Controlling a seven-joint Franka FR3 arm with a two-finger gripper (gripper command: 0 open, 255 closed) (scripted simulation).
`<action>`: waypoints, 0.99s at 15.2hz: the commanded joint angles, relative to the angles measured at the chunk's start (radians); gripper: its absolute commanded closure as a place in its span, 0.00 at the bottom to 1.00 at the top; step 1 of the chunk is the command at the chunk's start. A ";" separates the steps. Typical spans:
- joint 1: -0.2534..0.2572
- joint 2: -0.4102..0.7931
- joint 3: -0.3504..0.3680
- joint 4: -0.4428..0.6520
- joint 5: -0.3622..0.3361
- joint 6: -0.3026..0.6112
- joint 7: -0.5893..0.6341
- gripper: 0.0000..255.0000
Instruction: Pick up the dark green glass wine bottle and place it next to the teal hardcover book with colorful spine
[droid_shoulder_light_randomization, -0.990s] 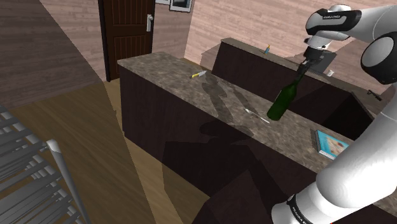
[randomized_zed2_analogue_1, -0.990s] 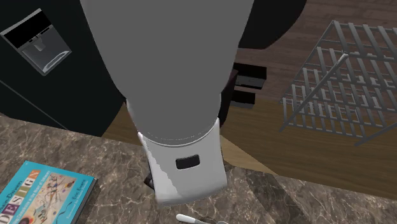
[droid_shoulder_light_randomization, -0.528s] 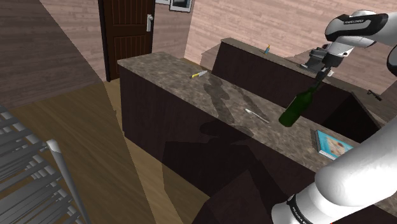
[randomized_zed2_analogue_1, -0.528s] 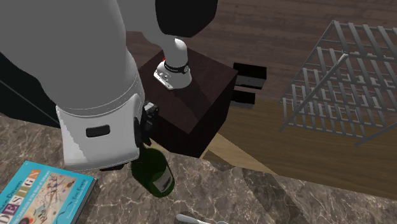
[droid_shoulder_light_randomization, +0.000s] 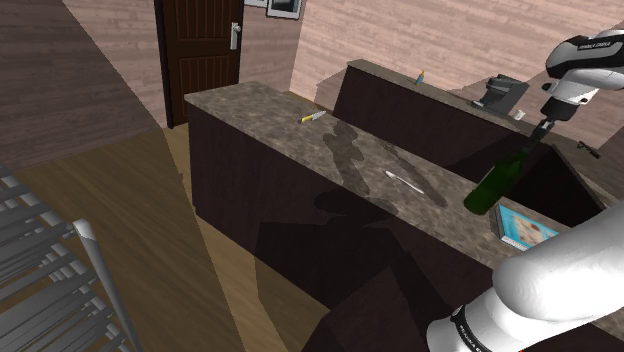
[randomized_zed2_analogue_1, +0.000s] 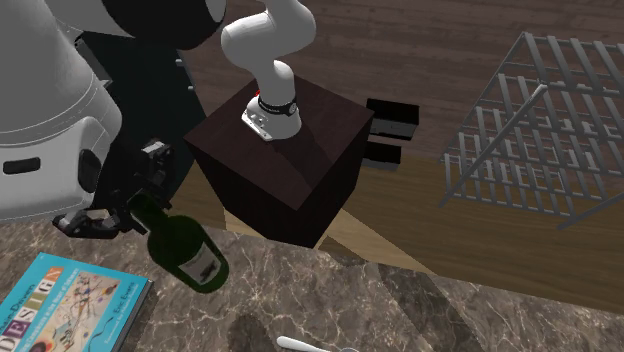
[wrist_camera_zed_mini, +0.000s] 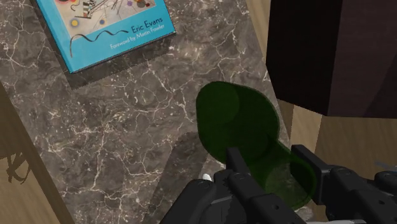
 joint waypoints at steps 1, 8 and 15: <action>-0.020 -0.019 -0.021 -0.010 -0.012 -0.001 -0.040 1.00; -0.087 -0.030 -0.105 -0.015 -0.022 0.009 -0.188 1.00; -0.089 -0.027 -0.110 -0.106 -0.023 0.103 -0.184 1.00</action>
